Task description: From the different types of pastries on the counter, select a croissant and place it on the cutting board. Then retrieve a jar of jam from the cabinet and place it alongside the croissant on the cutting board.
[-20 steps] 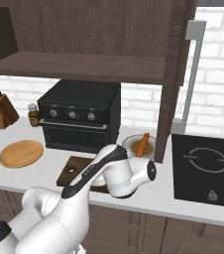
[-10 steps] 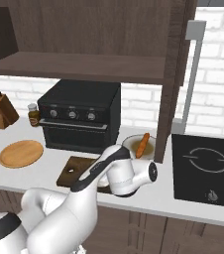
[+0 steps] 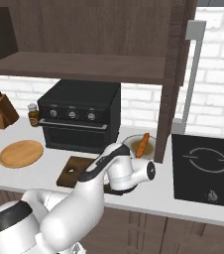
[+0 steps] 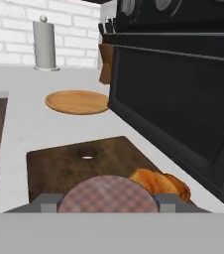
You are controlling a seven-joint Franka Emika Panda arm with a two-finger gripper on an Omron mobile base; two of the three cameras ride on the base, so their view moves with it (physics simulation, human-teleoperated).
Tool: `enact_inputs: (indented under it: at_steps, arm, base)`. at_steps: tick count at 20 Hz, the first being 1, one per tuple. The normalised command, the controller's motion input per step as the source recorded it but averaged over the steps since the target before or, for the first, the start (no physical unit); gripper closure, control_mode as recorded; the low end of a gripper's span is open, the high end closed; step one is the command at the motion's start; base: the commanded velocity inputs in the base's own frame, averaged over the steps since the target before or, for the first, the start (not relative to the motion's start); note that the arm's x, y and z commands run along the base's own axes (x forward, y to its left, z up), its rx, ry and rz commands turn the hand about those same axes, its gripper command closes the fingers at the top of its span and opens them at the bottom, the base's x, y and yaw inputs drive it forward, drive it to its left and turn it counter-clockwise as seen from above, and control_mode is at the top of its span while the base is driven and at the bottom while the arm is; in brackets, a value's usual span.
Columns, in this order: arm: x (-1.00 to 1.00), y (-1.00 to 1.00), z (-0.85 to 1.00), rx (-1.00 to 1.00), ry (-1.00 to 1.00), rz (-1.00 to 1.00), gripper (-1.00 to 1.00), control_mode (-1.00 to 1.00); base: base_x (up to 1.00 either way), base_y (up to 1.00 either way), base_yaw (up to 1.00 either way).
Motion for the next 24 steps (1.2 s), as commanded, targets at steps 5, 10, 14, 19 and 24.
enact_inputs:
  at_steps: [5,10,14,19,24]
  arm:
    - [0.28,0.00,-0.15,0.00,0.00,0.00,1.00,-1.00]
    - [0.29,-0.02,-0.18,0.00,0.00,0.00,1.00,-1.00]
    - [0.17,-0.09,-0.22,0.00,0.00,0.00,1.00,-1.00]
    - [0.17,-0.20,-0.26,0.00,0.00,0.00,1.00,-1.00]
    - [0.14,-0.05,-0.13,0.00,0.00,0.00,1.00,-1.00]
  base:
    - [0.00,0.00,0.00]
    - [0.00,0.00,0.00]
    - [0.00,0.00,0.00]
    - [0.00,0.00,0.00]
    - [0.00,0.00,0.00]
